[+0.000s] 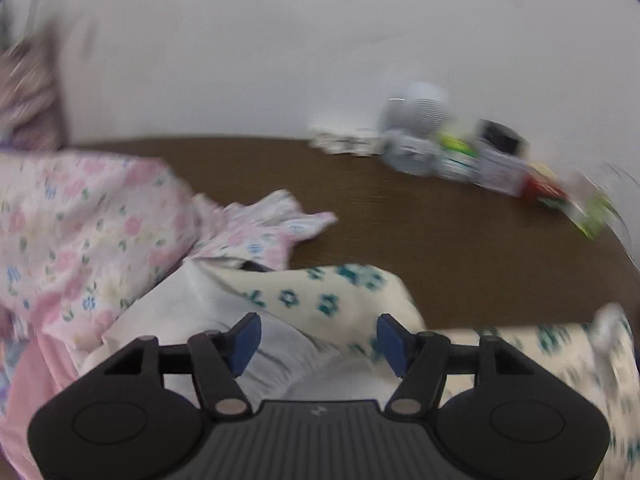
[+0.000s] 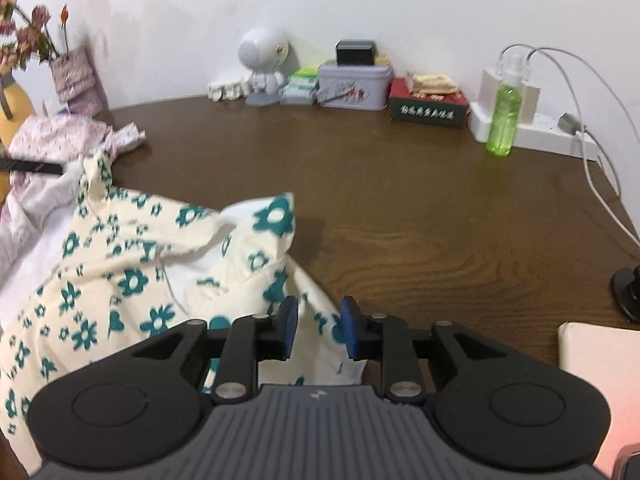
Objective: Fold clothes
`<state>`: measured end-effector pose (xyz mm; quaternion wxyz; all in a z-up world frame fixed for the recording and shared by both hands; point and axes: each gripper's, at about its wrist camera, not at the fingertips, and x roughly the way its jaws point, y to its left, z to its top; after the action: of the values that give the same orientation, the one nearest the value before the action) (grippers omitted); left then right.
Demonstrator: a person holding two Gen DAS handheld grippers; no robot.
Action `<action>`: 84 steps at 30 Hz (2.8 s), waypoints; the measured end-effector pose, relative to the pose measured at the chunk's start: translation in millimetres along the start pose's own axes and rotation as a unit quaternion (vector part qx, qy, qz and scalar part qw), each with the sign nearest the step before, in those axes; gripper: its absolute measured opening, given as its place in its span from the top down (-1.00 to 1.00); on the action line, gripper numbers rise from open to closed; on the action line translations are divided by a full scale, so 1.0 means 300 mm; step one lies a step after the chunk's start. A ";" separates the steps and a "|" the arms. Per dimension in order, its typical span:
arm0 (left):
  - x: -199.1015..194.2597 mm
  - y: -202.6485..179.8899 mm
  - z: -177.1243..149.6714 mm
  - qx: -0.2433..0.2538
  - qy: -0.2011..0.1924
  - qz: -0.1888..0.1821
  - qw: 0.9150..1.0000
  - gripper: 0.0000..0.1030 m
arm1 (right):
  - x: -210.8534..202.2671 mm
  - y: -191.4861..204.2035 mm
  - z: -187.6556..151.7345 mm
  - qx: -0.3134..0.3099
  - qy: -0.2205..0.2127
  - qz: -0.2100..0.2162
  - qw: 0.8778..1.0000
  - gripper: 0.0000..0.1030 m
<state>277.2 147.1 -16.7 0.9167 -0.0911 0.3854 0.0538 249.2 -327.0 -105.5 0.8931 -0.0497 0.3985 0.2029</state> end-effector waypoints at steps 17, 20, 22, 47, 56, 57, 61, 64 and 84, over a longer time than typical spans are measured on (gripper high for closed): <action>0.098 0.165 0.049 -0.136 -0.007 0.016 0.991 1.00 | 0.016 0.053 -0.019 -0.047 -0.004 -0.022 0.999 0.67; 0.051 0.199 0.056 -0.106 -0.016 0.034 0.994 1.00 | 0.024 0.043 -0.019 -0.049 -0.003 -0.033 0.998 0.85; 0.030 0.226 0.052 -0.095 -0.018 0.050 0.994 1.00 | 0.024 0.033 -0.018 -0.042 -0.007 -0.036 0.998 0.93; -0.069 0.028 -0.069 0.068 -0.032 -0.078 0.994 0.12 | -0.003 0.218 0.150 -0.025 -0.018 0.142 0.989 0.31; 0.063 -0.222 -0.102 0.244 -0.024 -0.092 0.965 0.16 | 0.218 0.229 0.219 0.145 0.061 0.181 0.971 0.34; 0.079 -0.240 -0.104 0.259 -0.025 -0.088 0.961 0.18 | 0.232 0.227 0.217 0.151 0.060 0.179 0.970 0.69; 0.126 -0.282 -0.096 0.272 -0.006 -0.099 0.957 1.00 | 0.219 0.192 0.218 0.157 0.036 0.185 0.970 0.99; 0.149 -0.289 -0.085 0.267 -0.008 -0.090 0.960 1.00 | 0.177 0.173 0.239 0.149 0.004 0.187 0.971 0.99; 0.160 -0.294 -0.101 0.267 -0.007 -0.114 0.957 0.79 | 0.239 0.157 0.246 0.144 0.040 0.122 0.981 0.38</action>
<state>304.3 55.9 -60.8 0.9103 0.1141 0.3661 -0.1558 324.3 -242.3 -104.4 0.8430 0.1203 0.4616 0.2485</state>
